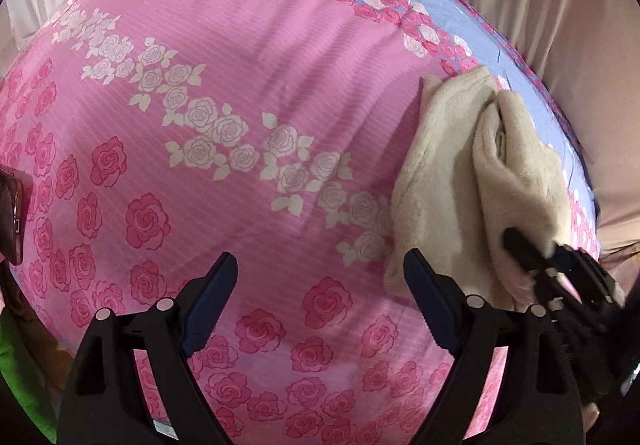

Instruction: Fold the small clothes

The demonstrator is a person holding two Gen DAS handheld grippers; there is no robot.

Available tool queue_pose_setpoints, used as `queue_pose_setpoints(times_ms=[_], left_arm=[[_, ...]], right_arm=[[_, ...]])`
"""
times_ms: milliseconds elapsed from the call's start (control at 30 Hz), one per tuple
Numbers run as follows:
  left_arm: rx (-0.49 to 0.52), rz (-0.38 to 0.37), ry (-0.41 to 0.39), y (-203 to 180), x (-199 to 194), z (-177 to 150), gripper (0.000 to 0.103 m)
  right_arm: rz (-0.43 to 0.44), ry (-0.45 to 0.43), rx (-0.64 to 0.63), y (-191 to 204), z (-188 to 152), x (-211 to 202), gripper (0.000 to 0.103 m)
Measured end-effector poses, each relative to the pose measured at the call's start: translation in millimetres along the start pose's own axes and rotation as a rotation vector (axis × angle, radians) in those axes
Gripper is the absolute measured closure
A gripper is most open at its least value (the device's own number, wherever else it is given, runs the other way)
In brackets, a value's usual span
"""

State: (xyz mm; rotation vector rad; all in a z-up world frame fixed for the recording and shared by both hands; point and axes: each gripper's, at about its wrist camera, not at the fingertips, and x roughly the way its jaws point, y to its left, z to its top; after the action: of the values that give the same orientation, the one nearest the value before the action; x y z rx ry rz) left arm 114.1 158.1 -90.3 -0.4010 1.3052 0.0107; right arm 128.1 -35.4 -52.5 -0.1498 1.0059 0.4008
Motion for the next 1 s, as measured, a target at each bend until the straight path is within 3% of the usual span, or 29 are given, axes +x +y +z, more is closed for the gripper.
queue_pose_setpoints(times_ms=[133,233,333,400,467,500,533,600,800,833,900,1000], left_arm=[[-0.004,-0.021,-0.012,5.4,-6.4,3.5,0.020],[-0.029,-0.070,-0.006,14.3,-8.7,6.2,0.020],[-0.074,-0.136,0.005,25.1,-9.3,9.6,0.020],[-0.108,-0.170,0.014,32.3,-10.2,11.1,0.020],[-0.116,-0.185,0.011,35.4,-10.9,12.0,0.018],[-0.112,-0.177,0.006,34.8,-10.2,12.7,0.016],[-0.110,-0.165,0.002,33.9,-8.9,12.7,0.016],[-0.117,-0.150,0.007,31.6,-4.1,13.9,0.016],[-0.125,-0.180,0.012,18.5,-4.5,17.4,0.016],[-0.109,-0.181,0.012,15.9,-5.8,17.9,0.016],[-0.075,-0.171,0.008,12.7,-9.4,19.1,0.016],[-0.071,-0.174,-0.010,20.1,-18.4,19.1,0.016]], right_arm=[[0.067,-0.075,0.033,-0.7,28.9,-26.3,0.085],[0.168,0.017,0.017,16.4,37.8,-2.3,0.089],[0.145,0.163,-0.052,34.7,18.4,43.9,0.090],[0.165,0.121,0.026,23.2,8.6,26.9,0.090],[0.152,0.024,0.093,2.7,6.0,-10.2,0.078],[0.137,-0.009,0.101,-5.3,4.9,-25.1,0.064],[0.093,-0.045,0.095,-12.7,2.0,-41.4,0.043],[0.001,-0.062,0.060,-15.8,-5.1,-56.5,0.033],[-0.085,0.026,-0.061,8.2,-15.0,-17.5,0.035],[-0.122,0.040,-0.059,11.2,-11.4,-4.5,0.045],[-0.159,0.064,-0.016,5.2,-9.6,12.5,0.080],[-0.074,-0.020,0.125,-11.3,8.3,-8.7,0.084]])
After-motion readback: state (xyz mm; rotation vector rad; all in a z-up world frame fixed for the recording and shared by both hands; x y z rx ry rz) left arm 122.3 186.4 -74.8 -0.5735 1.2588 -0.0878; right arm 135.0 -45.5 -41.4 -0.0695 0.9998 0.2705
